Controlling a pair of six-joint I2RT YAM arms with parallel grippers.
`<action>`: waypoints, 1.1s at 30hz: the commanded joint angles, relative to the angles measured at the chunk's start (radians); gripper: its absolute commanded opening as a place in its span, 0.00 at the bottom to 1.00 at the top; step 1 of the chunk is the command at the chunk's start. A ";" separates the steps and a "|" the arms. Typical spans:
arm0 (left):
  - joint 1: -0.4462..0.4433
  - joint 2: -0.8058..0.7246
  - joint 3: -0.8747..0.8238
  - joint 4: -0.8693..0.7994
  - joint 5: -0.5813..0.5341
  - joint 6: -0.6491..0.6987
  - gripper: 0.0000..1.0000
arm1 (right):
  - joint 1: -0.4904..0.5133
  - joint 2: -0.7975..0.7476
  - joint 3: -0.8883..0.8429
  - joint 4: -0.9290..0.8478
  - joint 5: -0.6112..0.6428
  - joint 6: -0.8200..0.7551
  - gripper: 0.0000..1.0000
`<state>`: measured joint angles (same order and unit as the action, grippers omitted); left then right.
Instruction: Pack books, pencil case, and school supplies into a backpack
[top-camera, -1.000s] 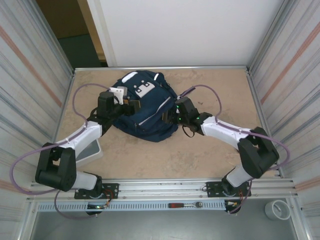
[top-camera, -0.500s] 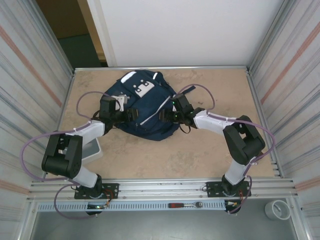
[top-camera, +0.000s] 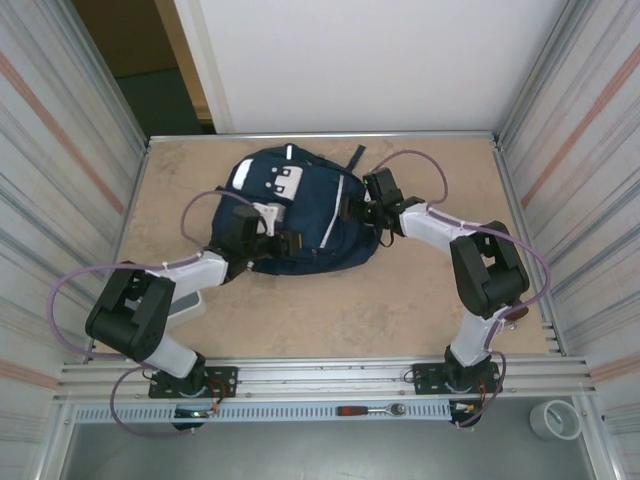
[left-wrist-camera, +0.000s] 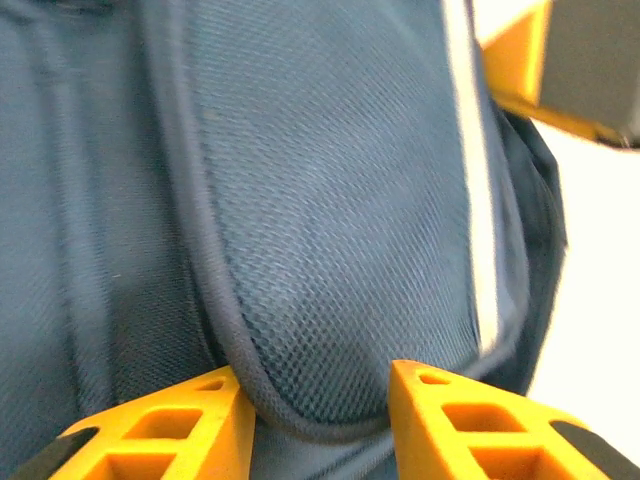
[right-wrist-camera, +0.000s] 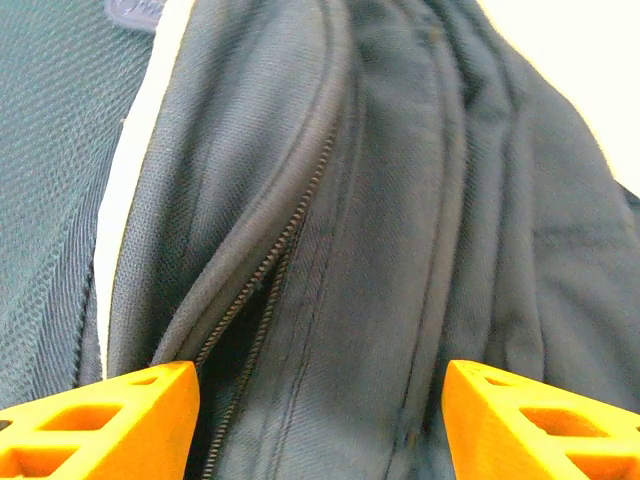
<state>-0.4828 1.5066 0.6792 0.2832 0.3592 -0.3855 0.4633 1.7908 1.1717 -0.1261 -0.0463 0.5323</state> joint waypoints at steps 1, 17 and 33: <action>-0.030 -0.063 -0.015 -0.105 0.036 0.000 0.43 | 0.008 -0.051 0.026 -0.058 0.064 -0.064 0.64; 0.006 -0.013 0.077 -0.140 -0.033 0.038 0.51 | 0.264 -0.325 -0.294 0.057 0.066 -0.059 0.63; 0.009 0.024 0.053 -0.105 -0.027 0.042 0.23 | 0.390 -0.169 -0.364 0.260 0.105 -0.004 0.36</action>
<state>-0.4767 1.5158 0.7353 0.1806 0.3283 -0.3630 0.8505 1.6035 0.8005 0.0879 0.0128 0.5209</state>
